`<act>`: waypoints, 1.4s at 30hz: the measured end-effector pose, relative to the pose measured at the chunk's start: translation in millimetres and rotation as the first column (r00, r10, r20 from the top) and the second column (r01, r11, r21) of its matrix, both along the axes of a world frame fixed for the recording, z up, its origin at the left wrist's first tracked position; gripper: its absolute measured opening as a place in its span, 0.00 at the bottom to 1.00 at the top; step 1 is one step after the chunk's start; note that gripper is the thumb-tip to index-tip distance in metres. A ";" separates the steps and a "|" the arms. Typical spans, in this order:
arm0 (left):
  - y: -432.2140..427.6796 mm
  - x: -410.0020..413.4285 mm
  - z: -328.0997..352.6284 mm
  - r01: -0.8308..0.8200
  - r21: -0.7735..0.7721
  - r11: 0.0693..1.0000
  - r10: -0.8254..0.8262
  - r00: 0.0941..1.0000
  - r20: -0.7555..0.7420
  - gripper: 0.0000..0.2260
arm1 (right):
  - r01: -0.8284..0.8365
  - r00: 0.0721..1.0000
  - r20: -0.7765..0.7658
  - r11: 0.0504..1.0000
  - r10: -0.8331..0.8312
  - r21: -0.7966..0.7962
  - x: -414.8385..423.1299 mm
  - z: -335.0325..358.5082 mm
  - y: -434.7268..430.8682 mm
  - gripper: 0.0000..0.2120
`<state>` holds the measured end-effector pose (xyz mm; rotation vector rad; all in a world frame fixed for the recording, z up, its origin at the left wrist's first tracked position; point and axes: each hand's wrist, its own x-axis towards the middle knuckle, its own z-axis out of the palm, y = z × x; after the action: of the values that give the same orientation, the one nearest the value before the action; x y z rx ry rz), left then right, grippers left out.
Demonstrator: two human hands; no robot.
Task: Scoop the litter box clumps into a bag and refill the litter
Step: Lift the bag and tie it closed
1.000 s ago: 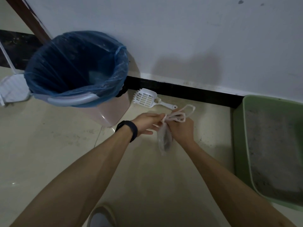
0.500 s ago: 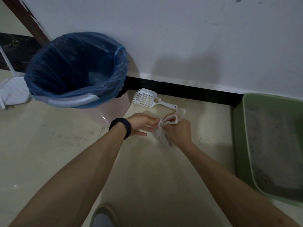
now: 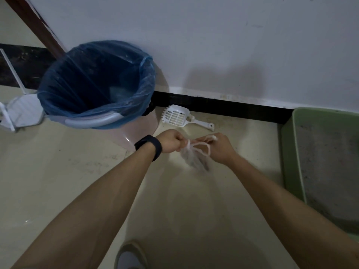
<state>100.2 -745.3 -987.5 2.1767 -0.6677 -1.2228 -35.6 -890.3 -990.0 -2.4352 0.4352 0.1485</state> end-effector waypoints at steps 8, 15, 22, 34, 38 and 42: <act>23.5 -10.7 -7.7 0.421 0.199 0.885 -0.431 0.578 0.692 0.04 | 0.355 0.935 -0.203 0.764 -0.291 0.539 -37.6 -5.5 -32.2 0.09; 25.2 -32.3 -20.9 0.331 0.395 0.857 -0.516 0.546 0.660 0.11 | 0.452 0.892 -0.262 0.734 -0.368 0.506 -53.1 -39.9 -20.3 0.09; 14.7 -36.0 -16.7 0.127 0.044 0.991 -0.131 0.838 0.529 0.04 | 0.474 0.880 -0.210 0.808 -0.426 0.349 -47.4 -53.8 7.1 0.19; 30.1 -4.5 -21.5 0.044 0.044 0.998 -0.059 0.881 0.470 0.03 | 0.467 0.880 -0.114 0.794 -0.462 0.388 -36.4 -54.3 -2.0 0.16; 22.3 -6.8 -20.8 0.131 0.206 0.970 -0.207 0.888 0.410 0.09 | 0.406 0.914 -0.096 0.873 -0.395 0.271 -36.4 -52.7 -2.1 0.18; 1.1 -23.2 -22.2 0.450 0.321 0.833 -0.553 0.702 0.450 0.38 | 0.438 0.898 -0.137 0.815 -0.418 0.379 -48.4 -54.0 4.2 0.09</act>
<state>76.9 -744.3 -1009.6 2.6180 -1.5285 -0.9354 -84.0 -886.0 -1044.0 -1.8775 0.8744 0.0890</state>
